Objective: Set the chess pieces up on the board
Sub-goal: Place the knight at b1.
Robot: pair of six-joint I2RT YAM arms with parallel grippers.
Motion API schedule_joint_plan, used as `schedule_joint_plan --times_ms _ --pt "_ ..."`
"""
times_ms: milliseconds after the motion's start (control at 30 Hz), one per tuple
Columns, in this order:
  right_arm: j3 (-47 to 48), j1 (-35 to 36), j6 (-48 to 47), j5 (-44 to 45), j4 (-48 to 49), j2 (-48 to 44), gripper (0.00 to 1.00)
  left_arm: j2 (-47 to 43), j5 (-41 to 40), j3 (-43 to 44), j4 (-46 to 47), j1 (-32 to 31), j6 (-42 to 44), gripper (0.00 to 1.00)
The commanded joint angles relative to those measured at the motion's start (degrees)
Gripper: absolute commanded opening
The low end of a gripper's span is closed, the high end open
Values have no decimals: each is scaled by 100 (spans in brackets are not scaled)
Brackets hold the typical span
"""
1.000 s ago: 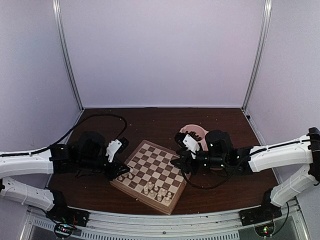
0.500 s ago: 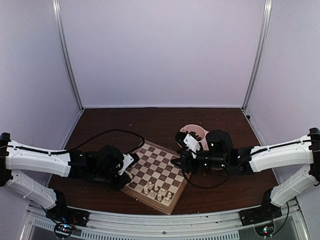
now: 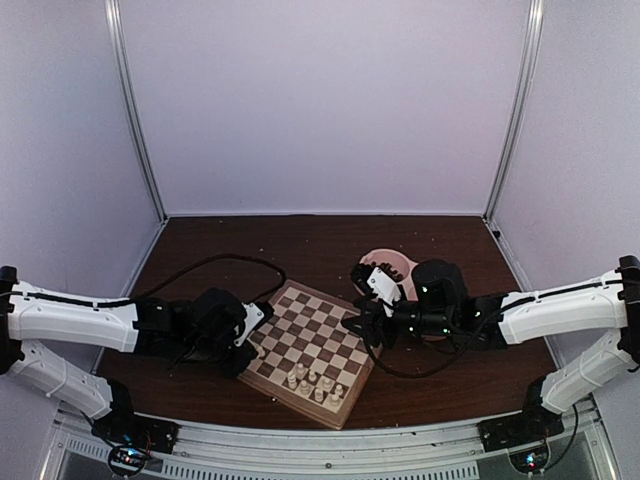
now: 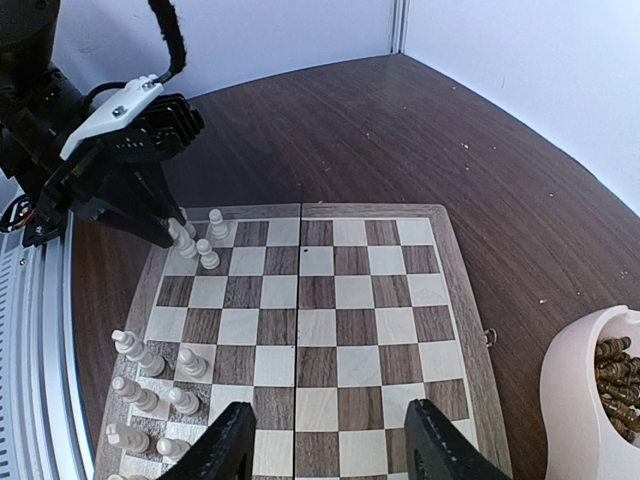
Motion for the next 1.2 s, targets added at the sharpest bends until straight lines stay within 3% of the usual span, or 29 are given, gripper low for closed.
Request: schedule_joint_plan --times_ms 0,1167 --pt "-40 -29 49 -8 48 -65 53 -195 -45 153 -93 -7 -76 6" --pt "-5 -29 14 -7 -1 -33 54 460 134 549 -615 -7 -216 8"
